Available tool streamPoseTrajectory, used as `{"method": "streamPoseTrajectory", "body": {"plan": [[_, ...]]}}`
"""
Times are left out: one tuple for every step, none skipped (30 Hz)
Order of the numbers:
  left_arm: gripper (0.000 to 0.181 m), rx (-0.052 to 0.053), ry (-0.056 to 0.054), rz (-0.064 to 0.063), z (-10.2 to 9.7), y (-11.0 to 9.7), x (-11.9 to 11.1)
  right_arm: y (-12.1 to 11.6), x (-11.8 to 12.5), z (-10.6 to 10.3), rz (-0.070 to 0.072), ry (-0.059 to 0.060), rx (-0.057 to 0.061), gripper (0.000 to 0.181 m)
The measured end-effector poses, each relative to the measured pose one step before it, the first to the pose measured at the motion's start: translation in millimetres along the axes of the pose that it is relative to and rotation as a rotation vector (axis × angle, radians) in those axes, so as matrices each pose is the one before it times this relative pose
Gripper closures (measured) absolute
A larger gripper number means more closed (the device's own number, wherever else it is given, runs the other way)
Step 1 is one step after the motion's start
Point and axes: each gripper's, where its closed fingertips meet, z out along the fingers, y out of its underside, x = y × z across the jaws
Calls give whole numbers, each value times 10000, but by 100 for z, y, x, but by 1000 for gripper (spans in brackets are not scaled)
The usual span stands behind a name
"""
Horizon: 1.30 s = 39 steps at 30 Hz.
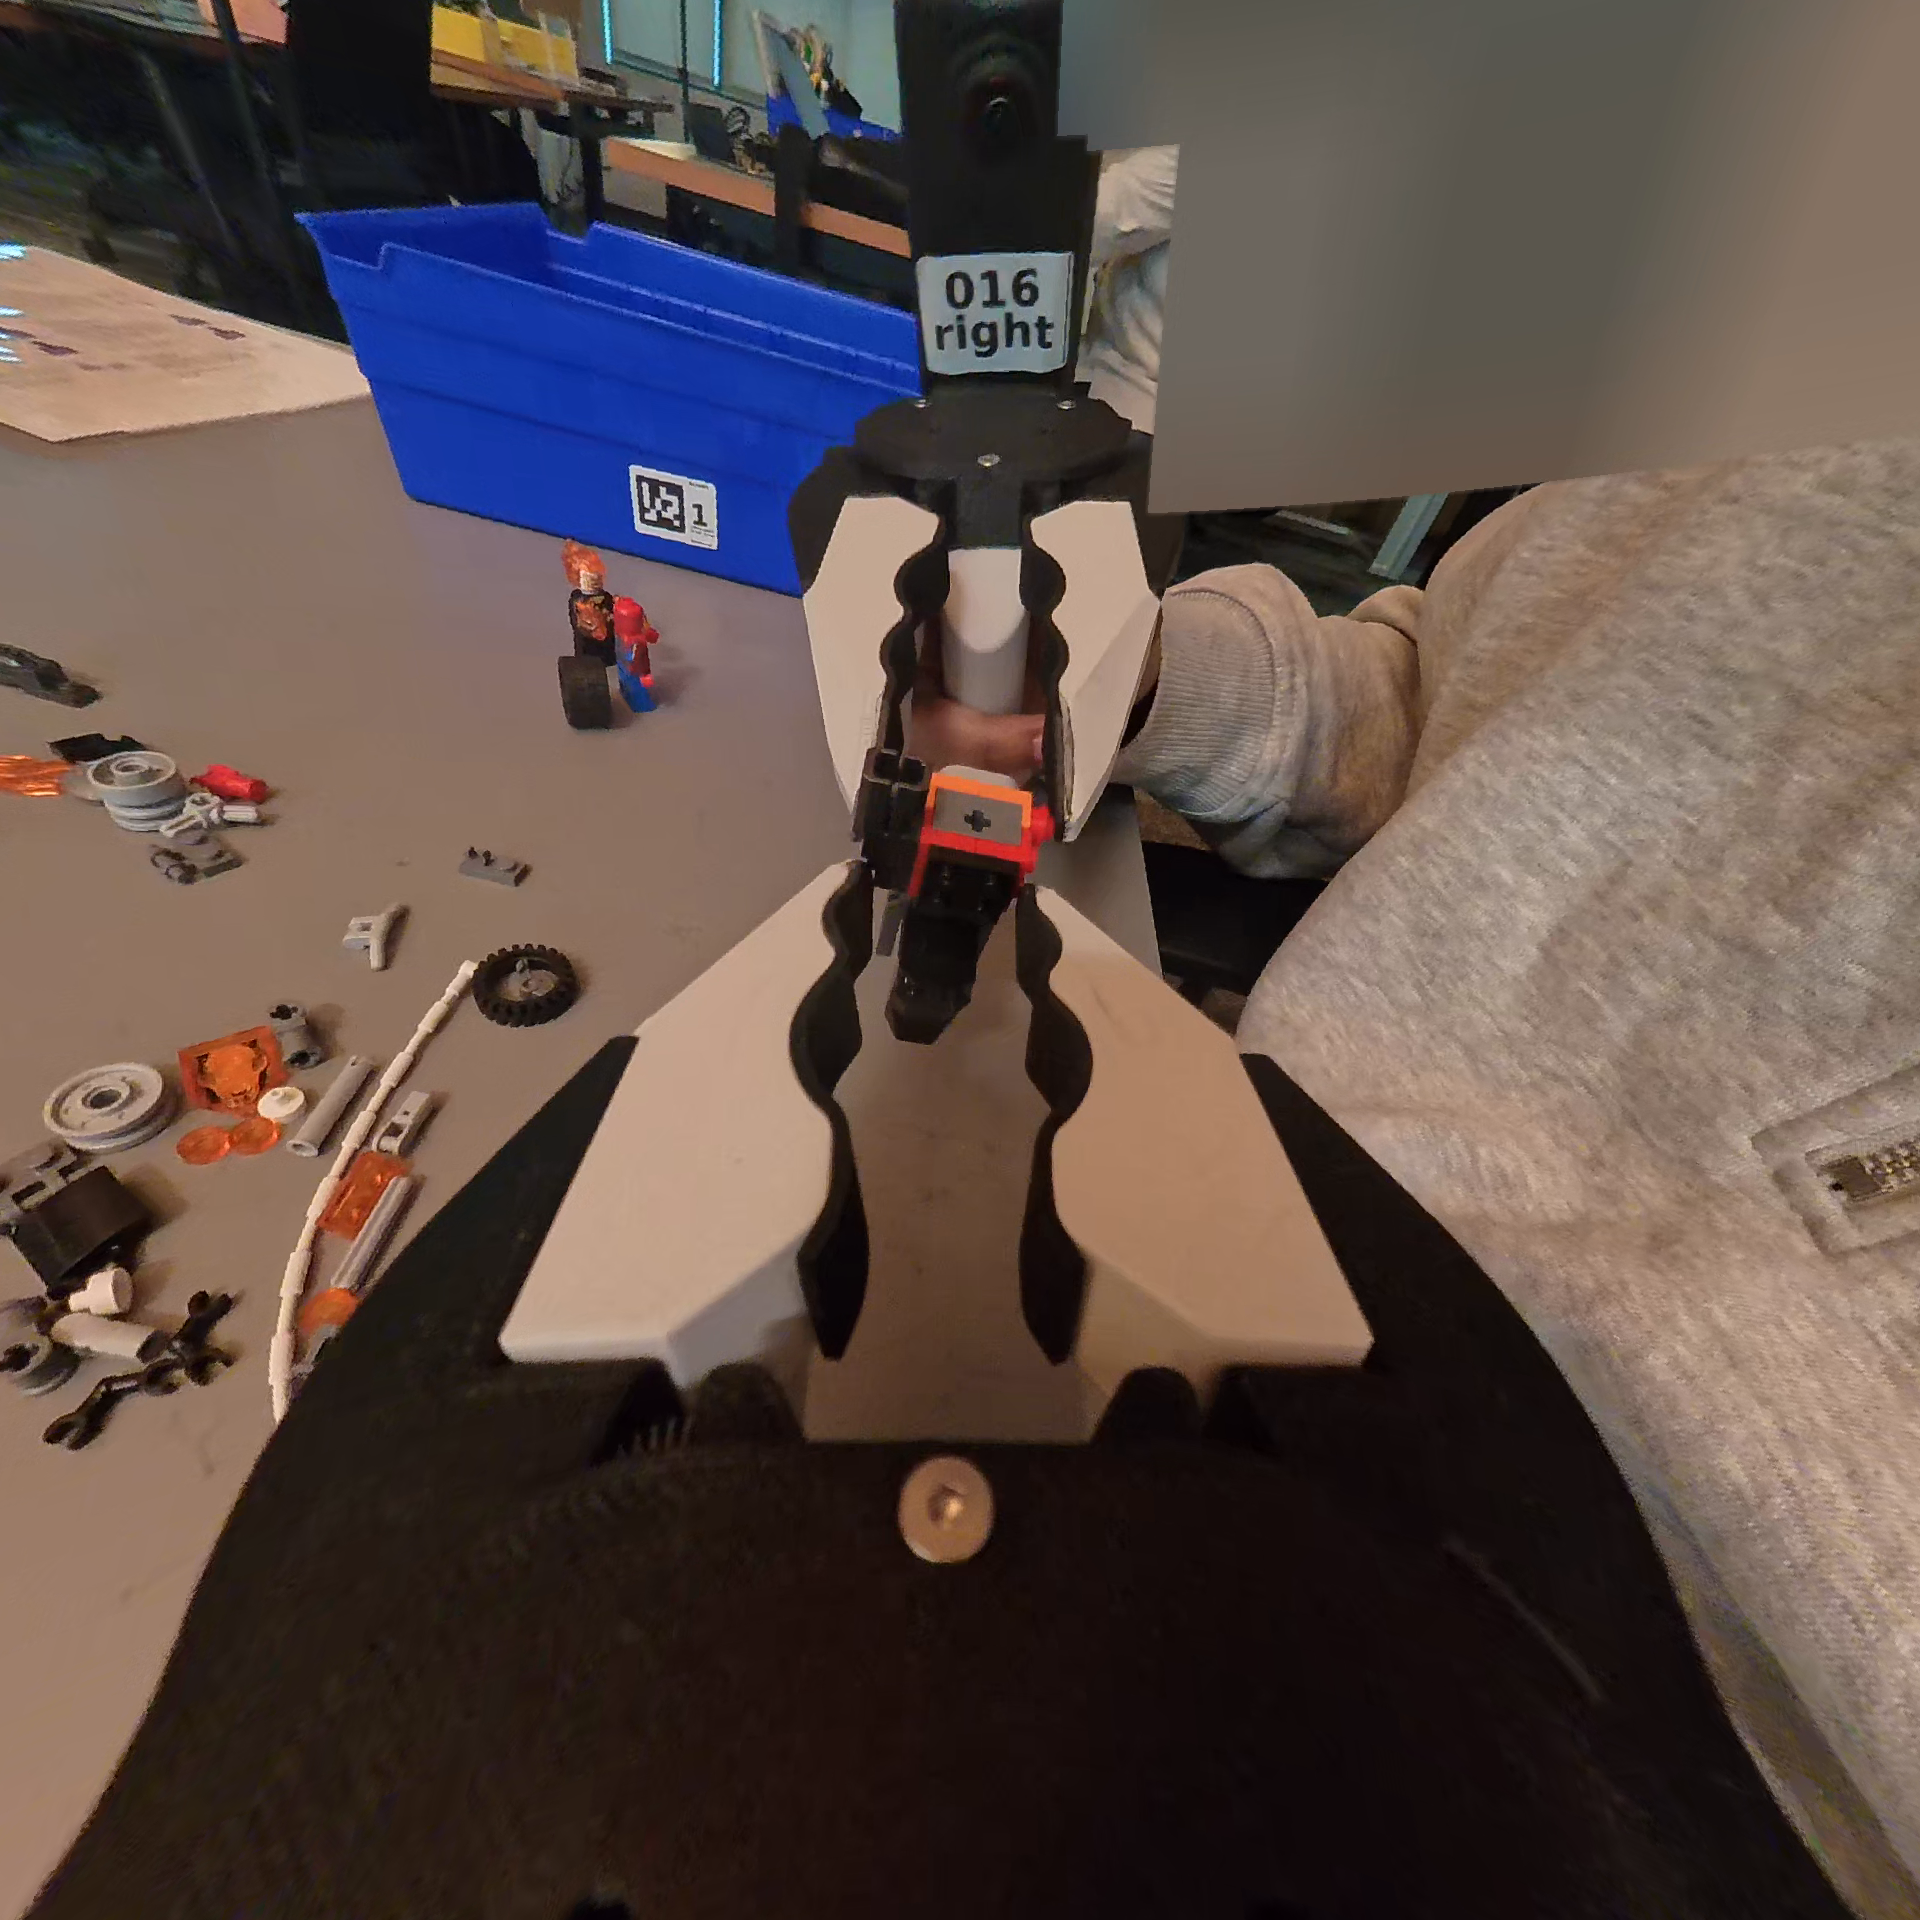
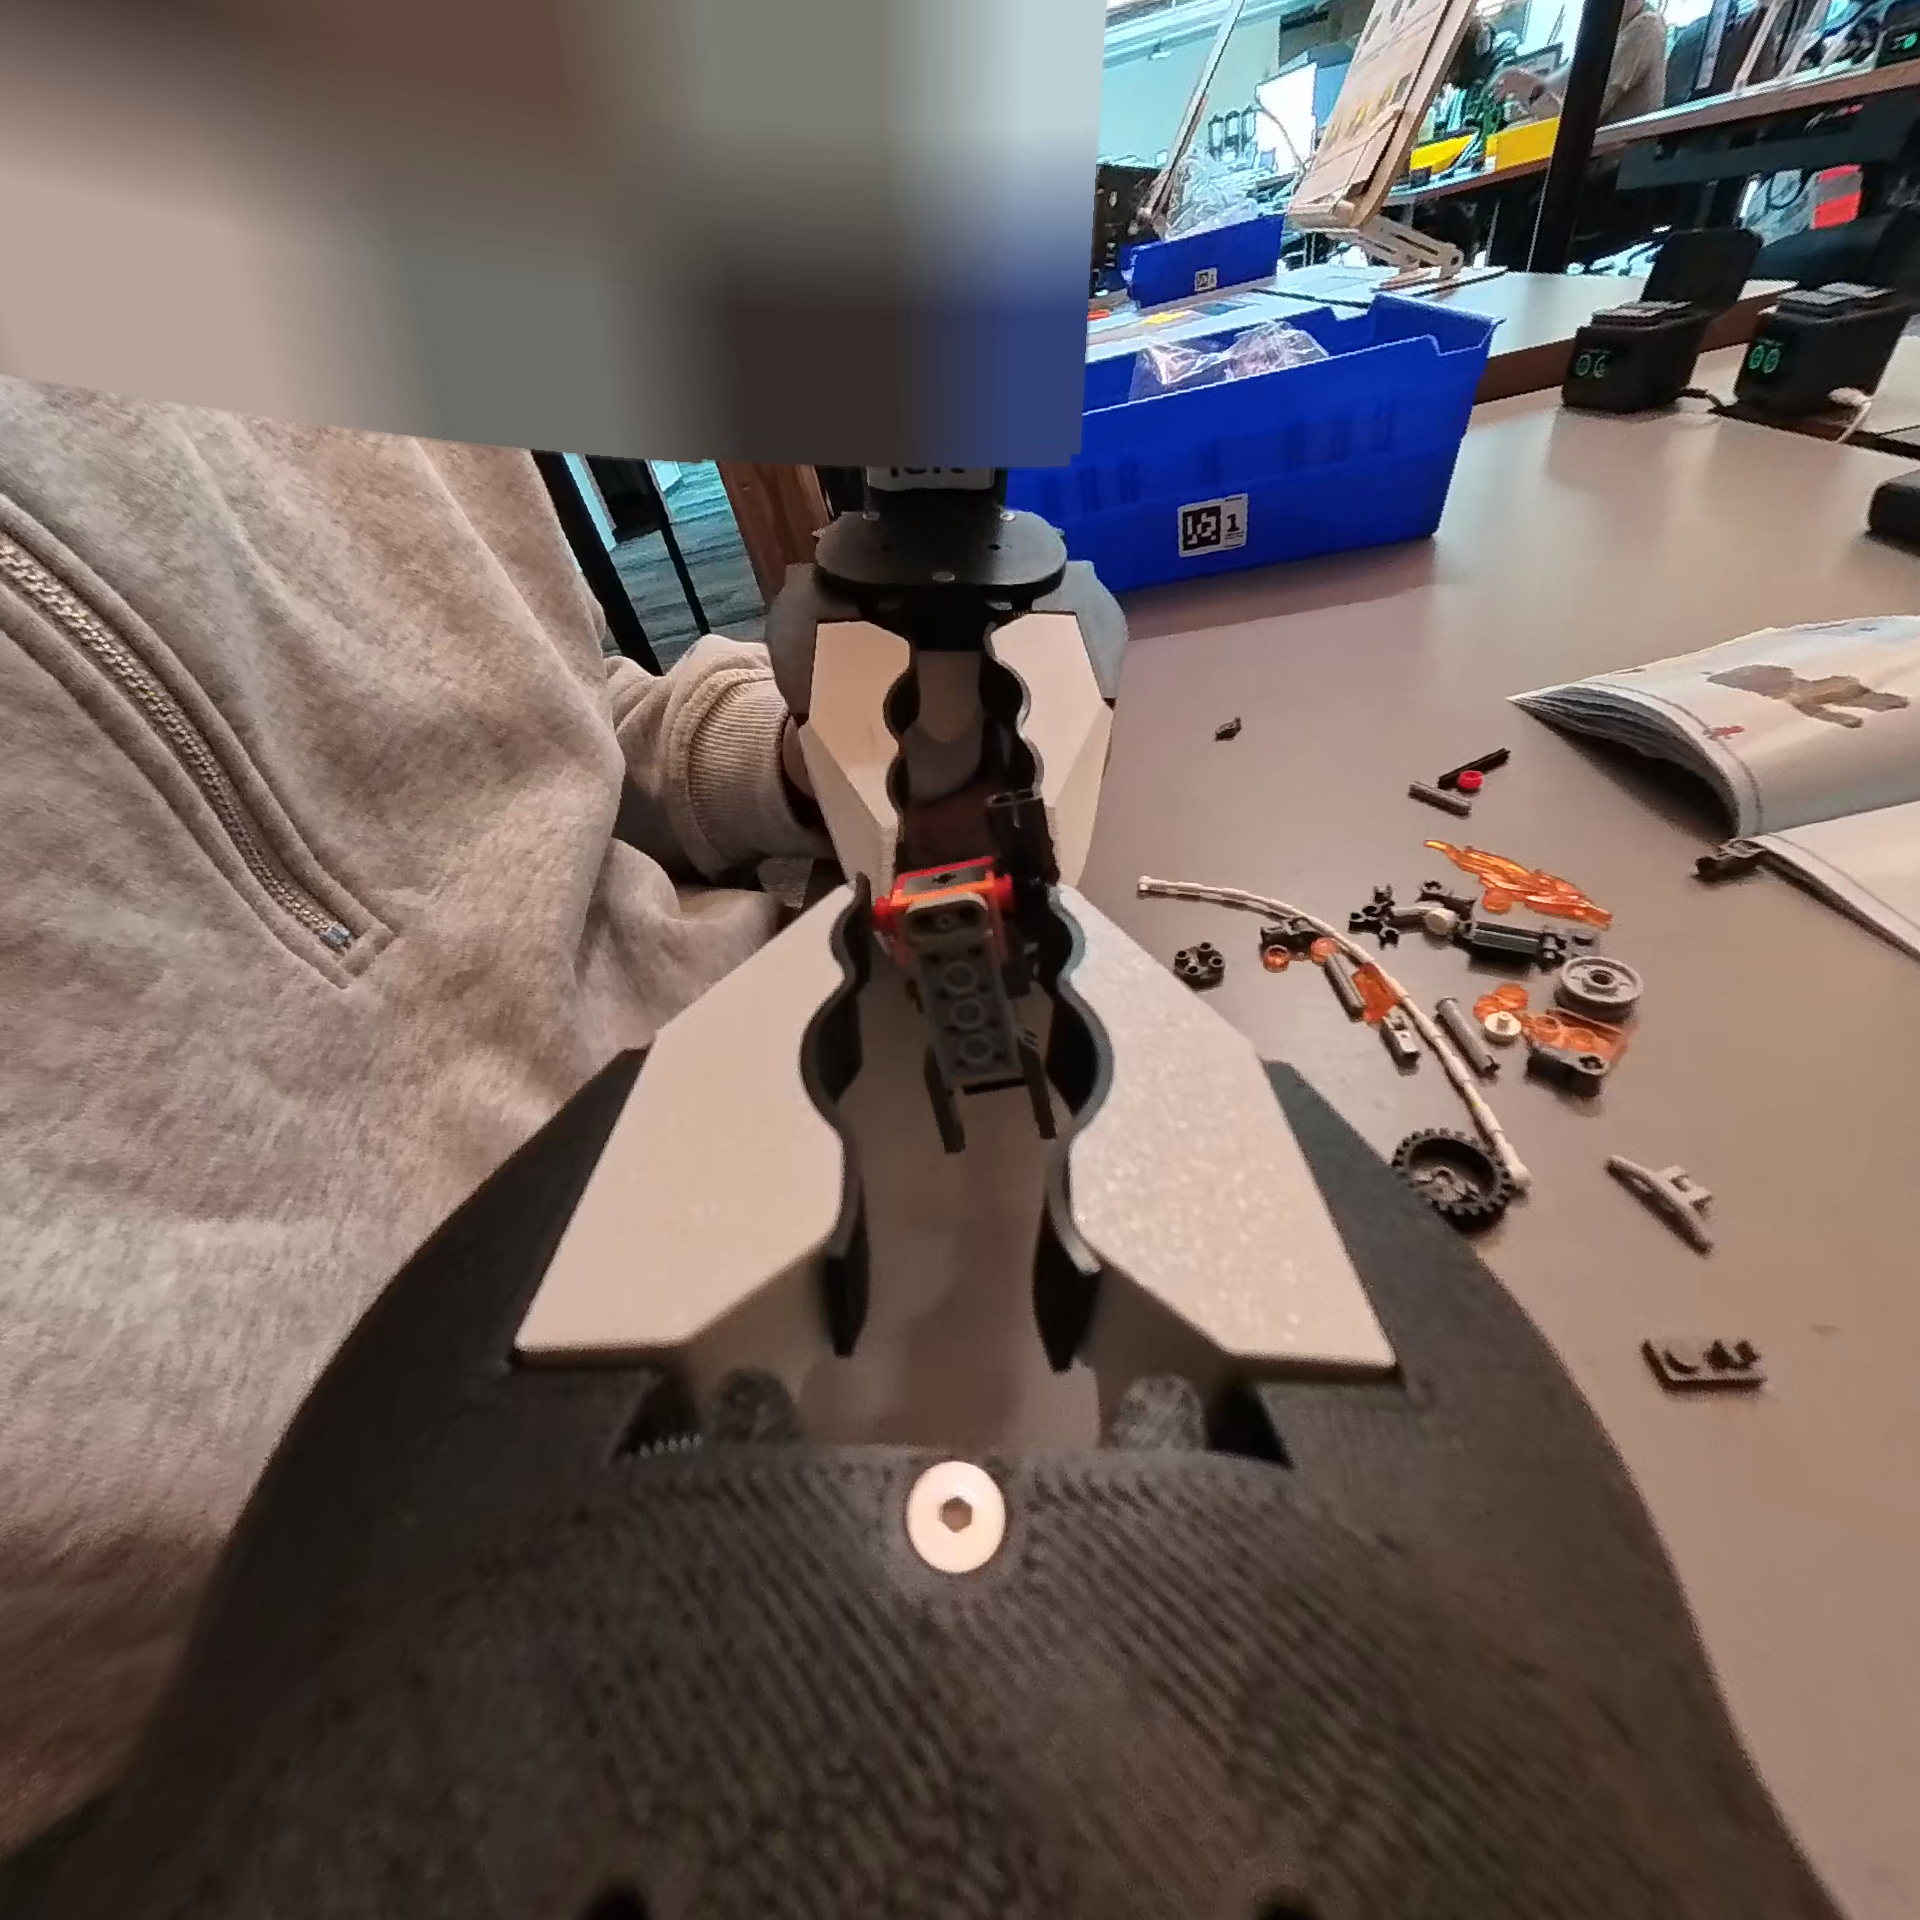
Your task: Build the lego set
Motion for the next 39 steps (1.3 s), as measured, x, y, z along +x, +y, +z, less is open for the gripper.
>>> {"method": "streamPoseTrajectory", "body": {"plan": [[156,45,34,-21,24,-41,17,-42,-25,-47,-80,28,24,151],[156,75,28,23,11,-114,39,-108,-73,-61,-94,9,56,151],[156,101,0,107,-19,-171,84,-144,-110,-62,-110,-7,63,151],[155,97,-1,111,2,-167,108,-134,-110,-44,-115,-2,22,151],[155,43,0,60,26,-66,72,-63,-76,-3,-124,25,-44,151],[155,5,-9,43,9,-2,37,2,-63,21,-134,50,-78,151],[155,-2,7,48,-16,9,48,8,-59,46,-102,40,-77,151],[155,-3,19,39,-43,-11,47,-10,-63,24,-44,8,-39,151],[156,3,10,53,-61,-42,51,-52,-59,9,-19,-6,14,151],[156,12,-23,93,-41,-65,48,-31,-59,2,-5,-26,34,151],[156,-40,-26,71,-12,43,36,55,-28,13,3,-15,-4,151],[156,-94,-50,57,10,123,-15,118,0,21,-20,15,-35,151],[156,-91,-37,61,12,120,11,81,-37,17,-14,6,-20,151],[156,-26,-6,45,-8,7,53,-21,-61,-15,17,-8,14,151],[156,40,4,2,-17,-92,53,-85,-45,-33,22,2,25,151],[156,54,6,-13,-8,-107,26,-100,-18,-35,-17,20,16,152],[156,43,5,-28,5,-71,-10,-42,11,-22,-35,33,-23,152],[156,28,20,-60,31,4,-38,20,30,-22,-43,43,-55,151],[156,16,10,-66,42,23,-71,21,91,-32,-49,68,-57,152],[156,29,-43,-63,55,-28,-153,-41,164,-37,-88,135,-21,152],[156,129,-157,-99,10,-164,-320,-200,376,-98,-196,305,73,151],[157,244,-271,-92,-109,-350,-491,-357,486,-140,-322,423,172,151],[156,250,-246,-167,-152,-383,-489,-393,359,-130,-384,364,149,151],[152,208,-201,-223,-194,-287,-524,-307,244,-97,-382,290,45,151],[142,129,-29,-256,-199,-137,-359,-185,216,-28,-445,320,-91,151],[136,133,102,-351,-202,-146,-209,-46,237,46,-627,400,-209,151],[133,178,264,-448,-182,-236,1,148,231,120,-791,467,-363,151],[131,176,394,-506,-127,-246,178,327,249,223,-900,523,-532,150],[128,140,362,-514,-97,-189,161,397,136,287,-984,483,-600,151],[127,102,205,-493,-47,-80,-69,358,61,328,-1007,453,-596,151],[127,43,60,-423,9,38,-248,271,119,356,-938,490,-544,151],[128,5,-2,-333,52,93,-260,129,-21,365,-809,346,-400,151],[128,-13,87,-207,65,101,-40,50,-234,369,-602,165,-299,151],[129,-7,27,-140,78,78,-60,-8,-191,373,-384,134,-220,151],[130,13,-148,-116,84,70,-289,-41,-175,337,-241,97,-150,150],[133,-54,-251,-52,82,192,-417,-16,-91,306,-182,105,-132,151],[135,-119,-252,-4,102,280,-381,-7,-36,258,-179,122,-119,151],[137,-106,-232,15,85,214,-304,-15,-81,248,-161,83,-118,151],[137,-35,-209,12,43,49,-243,-17,-75,242,-137,74,-128,151]]}}
